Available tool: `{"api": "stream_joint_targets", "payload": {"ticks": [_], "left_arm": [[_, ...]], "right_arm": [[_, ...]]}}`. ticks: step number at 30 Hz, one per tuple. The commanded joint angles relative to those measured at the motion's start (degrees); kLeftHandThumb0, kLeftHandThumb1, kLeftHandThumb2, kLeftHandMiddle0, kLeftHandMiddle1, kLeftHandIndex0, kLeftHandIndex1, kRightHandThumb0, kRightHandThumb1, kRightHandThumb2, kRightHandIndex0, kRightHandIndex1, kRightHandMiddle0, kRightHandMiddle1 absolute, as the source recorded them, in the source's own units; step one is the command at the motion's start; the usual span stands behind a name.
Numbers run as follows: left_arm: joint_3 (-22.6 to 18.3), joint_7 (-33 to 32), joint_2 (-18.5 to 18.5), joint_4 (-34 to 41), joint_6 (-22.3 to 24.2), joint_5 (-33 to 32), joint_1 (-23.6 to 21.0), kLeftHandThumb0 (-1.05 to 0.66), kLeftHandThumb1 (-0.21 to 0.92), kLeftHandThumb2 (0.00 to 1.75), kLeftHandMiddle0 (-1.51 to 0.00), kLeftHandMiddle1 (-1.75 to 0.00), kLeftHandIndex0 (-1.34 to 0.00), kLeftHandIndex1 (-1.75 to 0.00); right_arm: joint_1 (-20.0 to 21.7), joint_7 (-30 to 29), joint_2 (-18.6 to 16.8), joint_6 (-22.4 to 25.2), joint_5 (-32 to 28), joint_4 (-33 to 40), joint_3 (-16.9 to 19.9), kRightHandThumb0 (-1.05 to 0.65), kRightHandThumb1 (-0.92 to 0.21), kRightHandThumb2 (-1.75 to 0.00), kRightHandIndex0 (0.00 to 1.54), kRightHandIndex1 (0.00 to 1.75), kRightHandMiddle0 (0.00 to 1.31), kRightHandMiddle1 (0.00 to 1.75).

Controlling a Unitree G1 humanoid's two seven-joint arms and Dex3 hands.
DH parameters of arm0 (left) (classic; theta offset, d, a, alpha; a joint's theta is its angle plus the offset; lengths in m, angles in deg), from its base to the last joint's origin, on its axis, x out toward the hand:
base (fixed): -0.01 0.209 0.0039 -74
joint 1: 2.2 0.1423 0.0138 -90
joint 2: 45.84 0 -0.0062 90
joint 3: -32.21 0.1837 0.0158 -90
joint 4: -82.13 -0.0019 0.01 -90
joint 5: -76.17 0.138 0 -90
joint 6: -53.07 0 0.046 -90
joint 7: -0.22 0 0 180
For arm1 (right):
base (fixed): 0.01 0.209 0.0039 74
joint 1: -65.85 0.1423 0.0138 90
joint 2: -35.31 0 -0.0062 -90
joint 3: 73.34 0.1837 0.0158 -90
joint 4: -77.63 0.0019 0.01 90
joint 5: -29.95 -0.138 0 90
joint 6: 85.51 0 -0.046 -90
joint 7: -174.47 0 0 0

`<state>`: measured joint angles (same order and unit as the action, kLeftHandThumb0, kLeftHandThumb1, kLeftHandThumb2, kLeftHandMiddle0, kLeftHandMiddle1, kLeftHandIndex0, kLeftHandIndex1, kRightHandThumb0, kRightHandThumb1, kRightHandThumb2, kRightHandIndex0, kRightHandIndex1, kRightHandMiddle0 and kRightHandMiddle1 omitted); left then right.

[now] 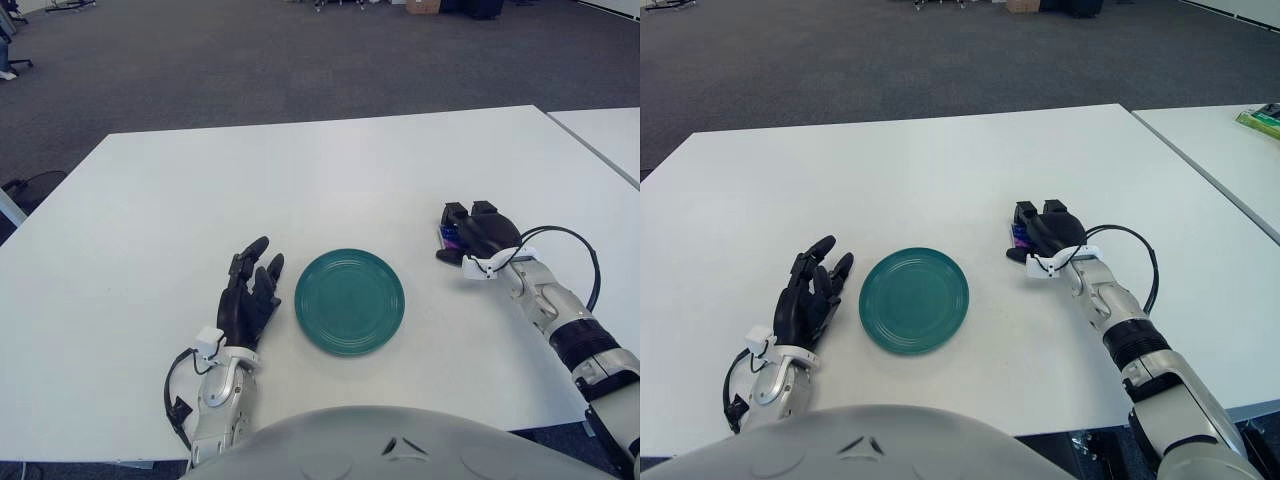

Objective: Put the gum into the plate.

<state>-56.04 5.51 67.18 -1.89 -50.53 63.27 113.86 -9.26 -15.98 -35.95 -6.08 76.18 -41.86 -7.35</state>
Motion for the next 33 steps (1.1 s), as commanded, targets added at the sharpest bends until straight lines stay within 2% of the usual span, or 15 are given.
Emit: {"api": "stream_joint_targets", "payload": {"ticks": [1, 9, 17, 24, 27, 31, 33], "left_arm": [[-0.5, 0.0, -0.1, -0.9, 0.0, 0.1, -0.3, -0.77, 0.92, 0.78, -0.54, -0.06, -0.09, -0.89], [-0.6, 0.0, 0.0, -1.0, -0.4, 0.2, -0.2, -0.78, 0.92, 0.78, -0.54, -0.06, -0.09, -0.89], [-0.9, 0.0, 0.0, -0.7, -0.4, 0.0, 0.0, -0.78, 0.92, 0.78, -0.54, -0.06, -0.09, -0.89], [-1.2, 0.0, 0.0, -0.7, -0.4, -0.1, 0.0, -0.78, 0.92, 0.78, -0.55, -0.07, -0.09, -0.89], [-1.2, -0.1, -0.1, -0.5, -0.1, 0.0, -0.1, -0.78, 0.92, 0.78, -0.55, -0.07, -0.09, -0.89], [-1.2, -0.1, -0.2, -0.3, 0.4, -0.1, -0.4, -0.77, 0.92, 0.78, -0.57, -0.08, -0.10, -0.90], [-1.1, -0.3, -0.2, -0.6, 0.3, 0.3, -0.6, -0.77, 0.92, 0.79, -0.57, -0.09, -0.10, -0.90]], "right_arm": [[-3.2, 1.9, -1.5, -0.4, -0.5, -2.5, -1.8, -0.45, -0.92, -0.72, 0.91, 1.75, 0.70, 1.75], [-3.3, 0.0, -1.4, -1.9, -0.2, -2.8, -2.0, -0.47, -0.92, -0.72, 1.00, 1.75, 0.77, 1.75], [-2.5, -0.2, -0.8, -3.3, -0.6, -2.1, -1.6, -0.47, -0.92, -0.71, 1.01, 1.75, 0.79, 1.75], [2.6, 10.4, 2.1, -1.8, -3.7, 8.5, 2.1, -0.46, -0.92, -0.69, 0.99, 1.75, 0.79, 1.75], [4.8, 15.6, 3.0, -0.6, -4.4, 16.4, 3.9, -0.45, -0.92, -0.68, 0.98, 1.75, 0.78, 1.75], [6.1, 20.3, 2.3, 2.4, -4.1, 25.1, 5.7, -0.44, -0.92, -0.67, 0.97, 1.75, 0.77, 1.75], [6.4, 21.7, 0.7, 4.2, -2.9, 29.0, 5.5, -0.44, -0.92, -0.66, 0.96, 1.75, 0.76, 1.75]]}}
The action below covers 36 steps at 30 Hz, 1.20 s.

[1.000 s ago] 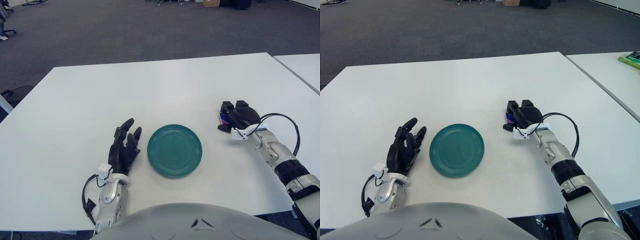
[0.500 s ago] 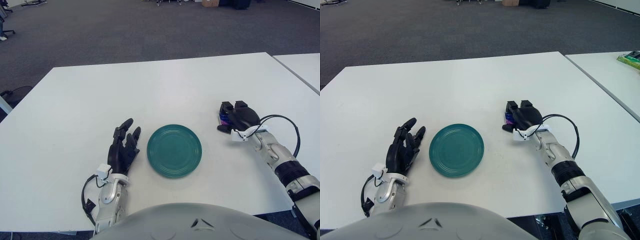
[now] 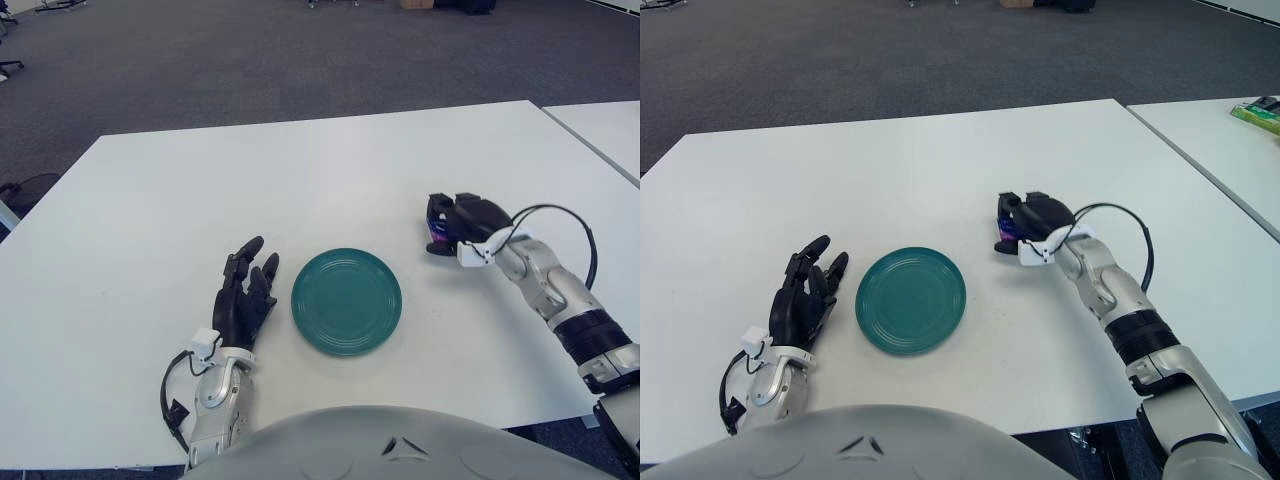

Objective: Put the gum into the plate.

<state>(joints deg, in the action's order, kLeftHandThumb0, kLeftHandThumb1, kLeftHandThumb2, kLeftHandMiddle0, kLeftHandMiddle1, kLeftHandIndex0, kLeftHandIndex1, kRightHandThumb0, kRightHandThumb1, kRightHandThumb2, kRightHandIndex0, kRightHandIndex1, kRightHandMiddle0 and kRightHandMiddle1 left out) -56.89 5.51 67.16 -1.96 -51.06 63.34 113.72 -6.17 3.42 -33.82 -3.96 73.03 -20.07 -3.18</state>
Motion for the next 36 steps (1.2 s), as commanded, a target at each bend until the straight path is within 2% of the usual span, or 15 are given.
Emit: {"api": "stream_joint_targets", "payload": {"ticks": [1, 8, 12, 16, 19, 21, 24, 28, 36], "left_arm": [[-0.2, -0.4, -0.1, -0.7, 0.8, 0.5, -0.5, -0.77, 0.92, 0.79, -0.57, -0.09, -0.11, -0.90], [0.3, -0.7, 0.1, -0.9, 0.9, 1.6, -0.5, -0.78, 0.92, 0.79, -0.56, -0.08, -0.11, -0.91], [0.6, -0.7, 0.4, -0.8, 0.9, 1.6, -0.4, -0.77, 0.92, 0.79, -0.56, -0.08, -0.11, -0.91], [0.8, -0.8, 0.8, -0.5, 1.0, 1.6, -0.2, -0.77, 0.92, 0.78, -0.56, -0.09, -0.11, -0.91], [0.9, -1.0, 1.0, -0.3, 0.9, 1.9, 0.0, -0.77, 0.92, 0.77, -0.56, -0.09, -0.11, -0.91], [1.1, -1.1, 1.2, -0.2, 0.7, 2.1, 0.2, -0.77, 0.92, 0.77, -0.57, -0.10, -0.10, -0.91], [1.5, -1.6, 1.5, 0.0, 0.4, 2.8, 0.7, -0.77, 0.92, 0.76, -0.57, -0.10, -0.10, -0.91], [2.2, -2.3, 1.8, -0.1, 0.2, 3.6, 1.0, -0.77, 0.92, 0.76, -0.57, -0.10, -0.09, -0.90], [3.3, -3.5, 2.2, -0.6, -0.2, 4.5, 1.2, -0.78, 0.92, 0.77, -0.55, -0.10, -0.07, -0.90]], "right_arm": [[3.8, 3.3, -2.7, 3.4, 1.1, 9.4, 0.9, -0.44, -0.92, -0.66, 0.96, 1.75, 0.76, 1.75], [5.8, 8.5, -7.6, 8.5, 5.5, 15.6, -2.6, -0.44, -0.92, -0.64, 0.94, 1.75, 0.74, 1.75], [5.8, 11.3, -9.4, 8.7, 8.1, 18.1, -5.6, -0.45, -0.92, -0.63, 0.92, 1.75, 0.73, 1.75], [4.3, 11.4, -11.1, 7.3, 9.7, 18.7, -8.4, -0.45, -0.92, -0.62, 0.91, 1.75, 0.72, 1.75], [3.6, 10.5, -11.6, 4.6, 9.9, 17.9, -10.3, -0.45, -0.92, -0.61, 0.90, 1.75, 0.70, 1.75], [3.5, 10.4, -11.6, 3.2, 9.7, 17.5, -10.7, -0.42, -0.73, -0.82, 0.88, 1.75, 0.53, 1.75], [4.1, 13.4, -11.2, 0.8, 7.2, 18.7, -10.9, -0.41, -0.63, -0.93, 0.87, 1.75, 0.45, 1.75], [5.0, 17.3, -10.3, -3.2, 4.9, 20.2, -11.7, -0.41, -0.59, -0.97, 0.90, 1.75, 0.43, 1.75], [4.3, 19.4, -9.0, -9.9, 4.9, 21.7, -13.2, -0.41, -0.56, -1.00, 0.94, 1.75, 0.43, 1.75]]}}
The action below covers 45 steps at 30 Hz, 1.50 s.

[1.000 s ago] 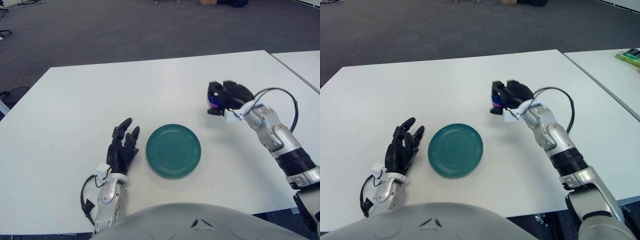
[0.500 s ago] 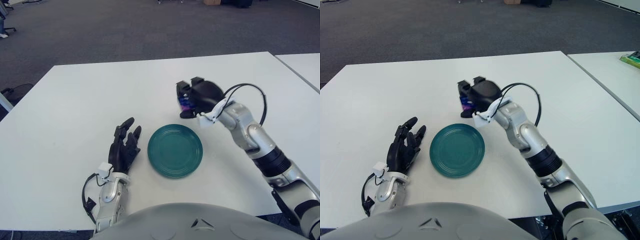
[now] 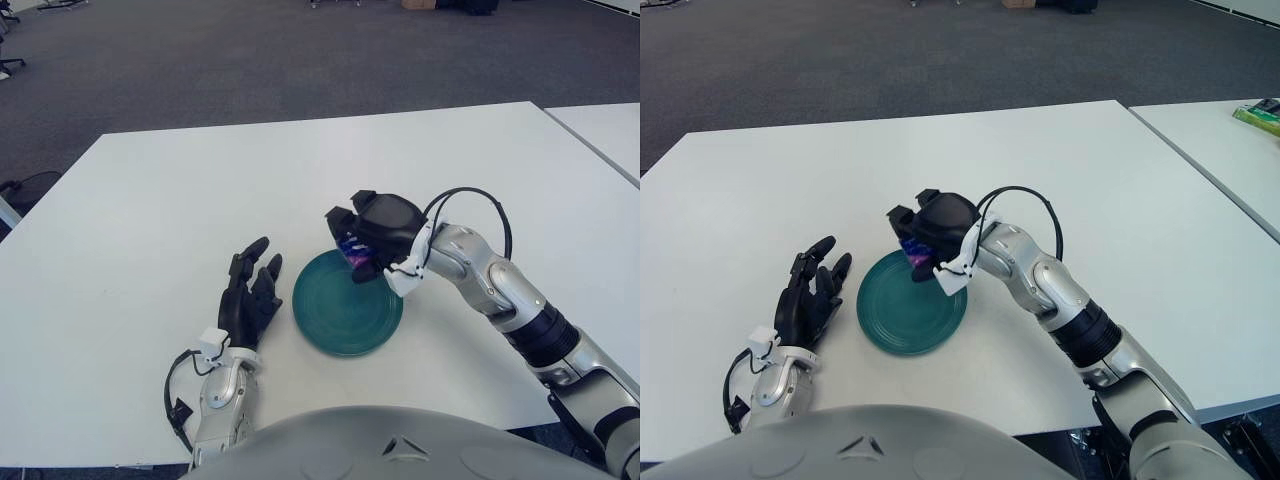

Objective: Put the gum into the plate.

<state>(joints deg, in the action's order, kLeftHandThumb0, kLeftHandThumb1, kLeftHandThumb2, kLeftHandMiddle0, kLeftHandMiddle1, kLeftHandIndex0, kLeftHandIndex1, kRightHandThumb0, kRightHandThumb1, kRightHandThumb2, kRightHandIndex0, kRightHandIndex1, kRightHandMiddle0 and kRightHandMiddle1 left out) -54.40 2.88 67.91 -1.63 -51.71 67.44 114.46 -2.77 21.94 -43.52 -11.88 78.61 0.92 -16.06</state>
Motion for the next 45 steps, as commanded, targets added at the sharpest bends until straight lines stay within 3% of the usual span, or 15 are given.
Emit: {"api": "stream_joint_targets", "payload": {"ticks": [1, 5, 13, 21, 25, 28, 32, 36, 39, 45], "left_arm": [[1.0, -1.0, 1.6, -1.1, 0.1, 0.6, 0.4, -0.78, 0.92, 0.77, -0.55, -0.10, -0.07, -0.89], [1.8, -1.0, 2.1, -2.0, -1.1, 0.3, 0.1, -0.78, 0.92, 0.79, -0.54, -0.10, -0.06, -0.88], [2.9, -1.4, 2.6, -2.5, -2.4, -0.3, 0.3, -0.76, 0.92, 0.80, -0.54, -0.10, -0.05, -0.87], [3.7, -2.3, 2.3, -2.8, -3.1, 0.3, 0.3, -0.76, 0.92, 0.82, -0.53, -0.10, -0.04, -0.87], [4.0, -2.5, 2.2, -2.9, -2.9, 0.0, 0.1, -0.76, 0.92, 0.82, -0.52, -0.10, -0.03, -0.87], [4.0, -2.4, 2.2, -3.1, -2.9, -0.6, -0.1, -0.76, 0.92, 0.82, -0.52, -0.10, -0.03, -0.87], [3.9, -2.2, 2.0, -3.6, -3.1, -1.0, -0.5, -0.75, 0.92, 0.81, -0.52, -0.10, -0.03, -0.88], [3.6, -2.1, 1.5, -4.4, -3.7, -1.0, -0.8, -0.75, 0.92, 0.84, -0.51, -0.10, -0.03, -0.88], [3.3, -1.9, 1.2, -5.0, -4.0, -1.0, -1.0, -0.75, 0.92, 0.88, -0.49, -0.09, -0.02, -0.88], [2.8, -3.0, 1.3, -6.0, -4.3, -0.5, -1.4, -0.76, 0.92, 0.96, -0.46, -0.07, -0.03, -0.87]], "right_arm": [[0.8, 1.3, 1.1, -2.9, -0.8, 0.9, -0.4, -0.41, -0.56, -1.00, 0.94, 1.75, 0.43, 1.75], [0.1, 4.2, 2.2, -4.9, -0.4, 2.3, -1.1, -0.41, -0.57, -0.99, 0.94, 1.75, 0.42, 1.75], [-2.7, 8.6, 2.0, -3.7, -1.2, 5.2, -0.9, -0.39, -0.64, -0.91, 0.93, 1.75, 0.38, 1.75], [-3.4, 11.7, 1.5, -4.1, 0.1, 3.0, -2.8, -0.38, -0.71, -0.81, 0.90, 1.75, 0.33, 1.75], [-4.4, 8.6, 0.6, -5.2, 2.8, -0.5, -4.4, -0.38, -0.75, -0.76, 0.90, 1.75, 0.31, 1.75], [-5.0, 5.0, 0.4, -6.5, 3.4, 0.0, -3.5, -0.37, -0.77, -0.73, 0.89, 1.75, 0.29, 1.75], [-5.4, -1.3, 0.3, -8.7, 5.6, 0.3, -2.5, -0.36, -0.87, -0.58, 0.80, 1.75, 0.23, 1.75], [-5.4, -5.0, 1.1, -9.9, 8.9, 2.0, -1.7, -0.36, -0.91, -0.53, 0.60, 1.75, 0.21, 1.75], [-5.2, -5.0, 1.5, -9.8, 11.3, 3.0, -1.8, -0.64, -0.92, -0.71, 0.45, 1.75, 0.13, 1.71], [-4.9, -0.6, 1.4, -8.8, 15.0, 5.0, -2.6, -0.85, -0.92, -0.89, 0.24, 1.75, 0.02, 1.61]]}}
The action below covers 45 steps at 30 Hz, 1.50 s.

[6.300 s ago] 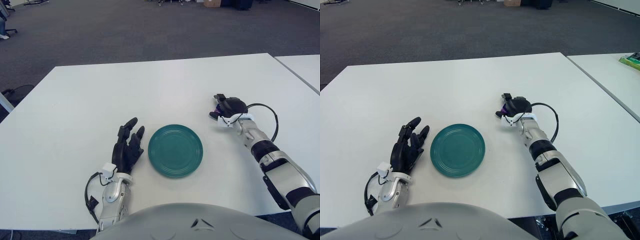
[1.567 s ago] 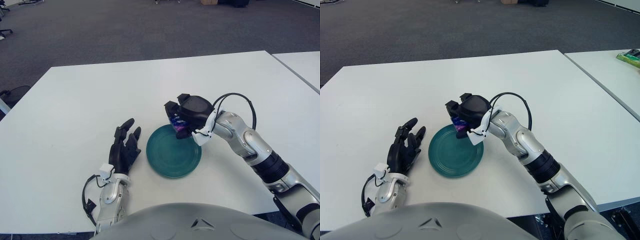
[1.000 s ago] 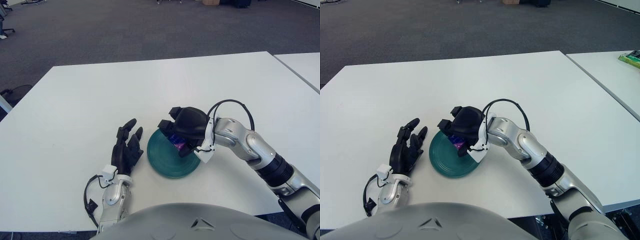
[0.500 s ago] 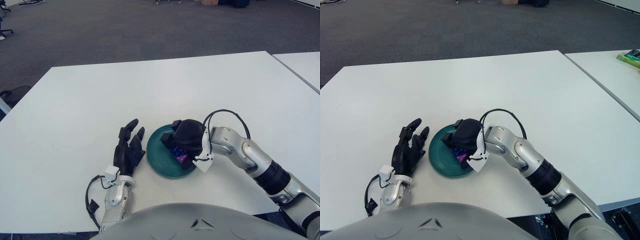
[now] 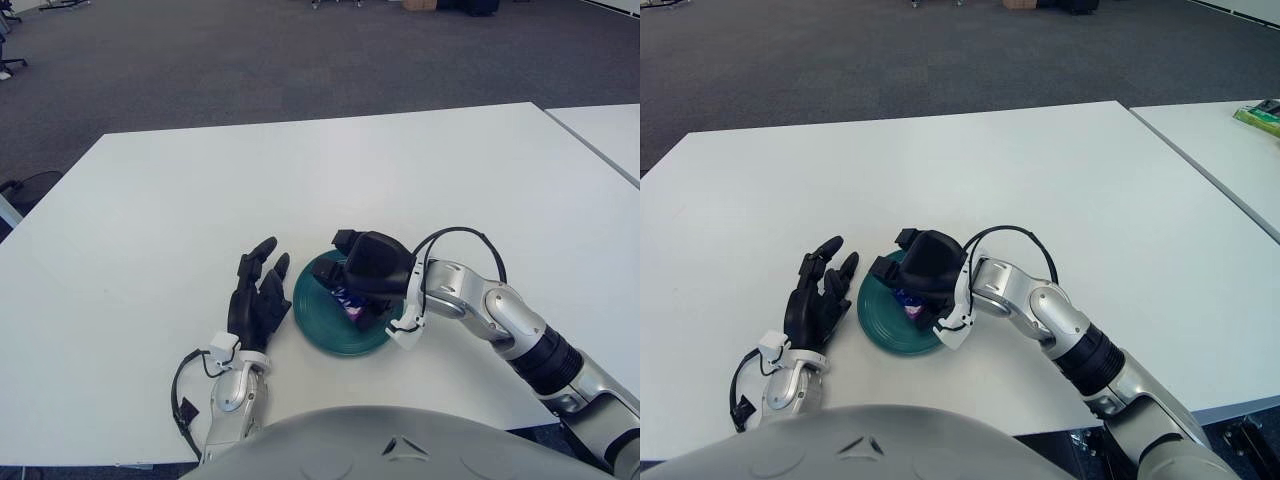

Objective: Put the gum into the plate.

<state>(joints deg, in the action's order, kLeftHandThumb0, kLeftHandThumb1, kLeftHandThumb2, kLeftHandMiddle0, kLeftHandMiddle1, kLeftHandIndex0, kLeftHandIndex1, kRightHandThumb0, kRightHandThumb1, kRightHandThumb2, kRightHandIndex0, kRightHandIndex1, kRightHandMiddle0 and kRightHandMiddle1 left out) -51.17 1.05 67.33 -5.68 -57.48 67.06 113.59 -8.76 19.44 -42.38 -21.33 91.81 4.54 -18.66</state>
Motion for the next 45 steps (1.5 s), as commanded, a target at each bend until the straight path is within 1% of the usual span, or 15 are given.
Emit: {"api": "stream_joint_targets", "payload": {"ticks": [1, 4, 7, 9, 17, 19, 22, 24, 30, 31, 34, 37, 40, 43, 45], "left_arm": [[-0.5, -1.4, 2.0, -2.2, 1.4, -0.1, -0.6, -0.76, 0.92, 0.97, -0.46, -0.07, -0.04, -0.87], [-0.6, -2.4, 2.5, -2.1, 1.7, 0.2, -0.7, -0.75, 0.92, 1.00, -0.45, -0.06, -0.04, -0.87], [-0.4, -3.3, 2.9, -1.8, 2.3, 0.2, -0.8, -0.75, 0.92, 1.03, -0.45, -0.05, -0.06, -0.87], [-0.4, -3.6, 3.0, -1.8, 2.5, -0.1, -1.0, -0.76, 0.92, 1.04, -0.45, -0.05, -0.07, -0.86], [0.0, -4.3, 3.4, -1.7, 3.7, -1.6, -1.4, -0.75, 0.92, 1.06, -0.46, -0.05, -0.08, -0.85], [0.1, -4.1, 3.6, -1.5, 4.1, -2.6, -1.5, -0.75, 0.92, 1.06, -0.47, -0.06, -0.08, -0.85], [0.2, -4.1, 3.7, -1.2, 4.4, -3.5, -1.6, -0.75, 0.92, 1.07, -0.48, -0.06, -0.08, -0.85], [0.3, -4.1, 3.9, -1.1, 4.4, -3.9, -1.6, -0.74, 0.92, 1.07, -0.49, -0.06, -0.08, -0.85], [1.0, -4.0, 4.4, -0.9, 3.9, -5.3, -1.3, -0.74, 0.92, 1.06, -0.48, -0.06, -0.08, -0.84], [1.2, -3.7, 4.6, -0.8, 3.9, -5.9, -1.3, -0.74, 0.92, 1.06, -0.48, -0.06, -0.08, -0.84], [1.6, -2.1, 5.2, -0.4, 4.7, -9.6, -1.0, -0.74, 0.92, 1.06, -0.45, -0.04, -0.05, -0.82], [2.1, -2.0, 5.4, 0.0, 5.1, -11.3, -0.7, -0.75, 0.92, 1.06, -0.43, -0.02, -0.03, -0.81], [2.7, -4.1, 5.2, -0.2, 3.5, -8.1, 0.0, -0.76, 0.92, 1.03, -0.43, -0.02, -0.02, -0.81], [3.0, -5.7, 4.7, -0.5, 2.5, -5.1, 0.1, -0.77, 0.92, 1.00, -0.43, -0.02, -0.03, -0.82], [3.2, -6.5, 4.1, -0.6, 1.9, -3.0, 0.0, -0.77, 0.92, 0.98, -0.45, -0.03, -0.04, -0.83]], "right_arm": [[1.2, 2.3, 0.1, 0.7, 2.2, 1.5, -0.1, -0.86, -0.92, -0.92, 0.21, 1.75, 0.01, 1.57], [1.7, 4.4, 0.0, 0.6, 3.2, 1.8, -0.3, -0.89, -0.92, -0.95, 0.16, 1.74, 0.01, 1.45], [2.4, 7.2, -0.3, 0.5, 3.3, 1.8, -0.6, -0.92, -0.92, -1.03, 0.10, 1.64, 0.00, 1.19], [2.7, 8.3, -0.5, 0.6, 3.1, 1.7, -0.6, -0.93, -0.92, -1.05, 0.10, 1.60, 0.00, 1.12], [3.3, 9.6, -1.2, 1.1, 3.7, 1.5, -0.3, -0.94, -0.92, -1.09, 0.19, 1.40, 0.00, 1.10], [3.7, 9.5, -1.3, 1.0, 3.9, 1.5, -0.3, -0.95, -0.92, -1.10, 0.20, 1.16, 0.00, 1.06], [3.5, 9.5, -1.6, 1.5, 4.5, 1.7, -0.2, -0.95, -0.92, -1.10, 0.22, 1.01, 0.00, 1.03], [3.0, 9.5, -1.7, 2.1, 4.8, 2.0, 0.0, -0.96, -0.92, -1.10, 0.25, 0.78, 0.00, 0.89], [-0.2, 6.0, -2.8, 4.3, 3.3, 2.2, 1.8, -0.98, -0.92, -1.12, 0.34, 0.36, 0.00, 0.60], [-1.3, 4.7, -3.5, 5.2, 2.2, 2.1, 2.6, -0.98, -0.92, -1.12, 0.34, 0.32, 0.00, 0.58], [-3.2, 2.9, -5.7, 8.9, -9.1, 1.4, 9.6, -0.97, -0.92, -1.11, 0.38, 0.15, 0.00, 0.50], [-3.9, 1.8, -7.4, 10.3, -16.1, -1.4, 12.5, -0.96, -0.92, -1.10, 0.38, 0.08, 0.00, 0.48], [-6.4, -2.0, -9.3, 9.1, -26.7, -7.0, 16.8, -0.95, -0.92, -1.04, 0.35, 0.04, 0.00, 0.50], [-8.3, -4.0, -11.6, 9.4, -34.1, -9.4, 19.5, -0.94, -0.92, -0.97, 0.33, 0.02, 0.00, 0.53], [-10.3, -5.2, -15.0, 11.2, -40.4, -10.2, 21.5, -0.93, -0.92, -0.93, 0.32, 0.01, 0.00, 0.55]]}}
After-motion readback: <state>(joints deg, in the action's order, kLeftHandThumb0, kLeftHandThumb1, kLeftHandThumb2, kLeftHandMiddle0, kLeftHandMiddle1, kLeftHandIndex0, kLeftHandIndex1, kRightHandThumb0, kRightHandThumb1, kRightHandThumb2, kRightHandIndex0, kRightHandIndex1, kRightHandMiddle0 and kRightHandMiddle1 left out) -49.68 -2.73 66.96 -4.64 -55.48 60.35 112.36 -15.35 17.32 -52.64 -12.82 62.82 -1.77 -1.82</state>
